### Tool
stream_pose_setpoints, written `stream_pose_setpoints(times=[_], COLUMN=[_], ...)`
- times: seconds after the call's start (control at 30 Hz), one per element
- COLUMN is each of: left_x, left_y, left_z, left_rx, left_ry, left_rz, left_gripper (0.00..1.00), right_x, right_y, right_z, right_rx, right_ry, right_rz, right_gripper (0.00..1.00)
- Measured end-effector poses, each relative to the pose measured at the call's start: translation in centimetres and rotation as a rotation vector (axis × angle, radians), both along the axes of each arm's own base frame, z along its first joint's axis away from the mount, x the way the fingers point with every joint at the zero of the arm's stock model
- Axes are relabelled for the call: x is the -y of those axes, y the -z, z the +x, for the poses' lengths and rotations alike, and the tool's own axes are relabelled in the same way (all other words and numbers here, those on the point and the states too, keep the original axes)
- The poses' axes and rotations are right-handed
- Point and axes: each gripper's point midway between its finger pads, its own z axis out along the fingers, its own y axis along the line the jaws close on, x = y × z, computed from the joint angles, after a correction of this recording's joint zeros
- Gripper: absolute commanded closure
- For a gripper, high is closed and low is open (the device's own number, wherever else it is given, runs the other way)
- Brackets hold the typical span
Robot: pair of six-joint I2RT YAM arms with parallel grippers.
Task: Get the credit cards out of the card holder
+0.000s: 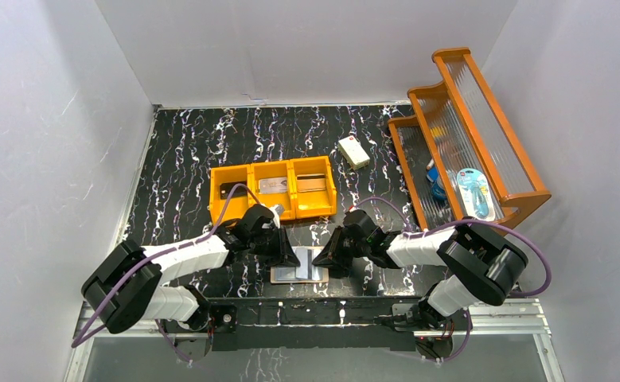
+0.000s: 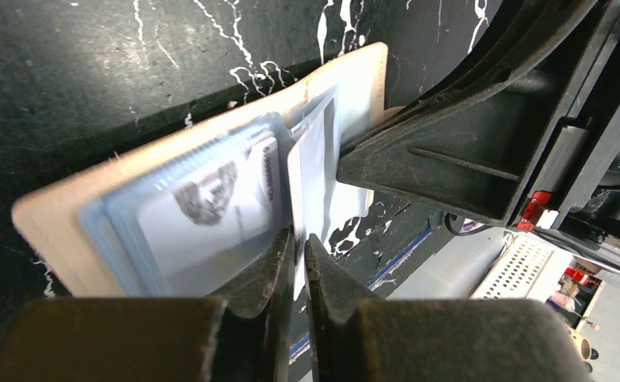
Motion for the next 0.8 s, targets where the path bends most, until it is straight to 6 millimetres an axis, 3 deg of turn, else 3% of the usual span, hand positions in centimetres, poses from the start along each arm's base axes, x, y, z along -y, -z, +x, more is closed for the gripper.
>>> stream_pose_setpoints(times=[0.23, 0.4, 0.8], left_x=[-0.15, 0.16, -0.59], left_y=[-0.12, -0.36, -0.05], left_z=[-0.2, -0.32, -0.4], left_rx=[-0.008, -0.006, -0.001], left_ry=[0.014, 0.036, 0.033], left_rz=[-0.006, -0.027, 0.009], left_gripper=[0.88, 1.0, 1.0], right_x=[0.0, 0.0, 0.12], right_y=[0.02, 0.02, 0.18], right_z=[-0.01, 0.0, -0.05], right_rx=[0.0, 0.0, -0.007], right_ry=[-0.001, -0.001, 0.0], right_rz=[0.0, 0.0, -0.013], right_gripper=[0.79, 0.79, 0.86])
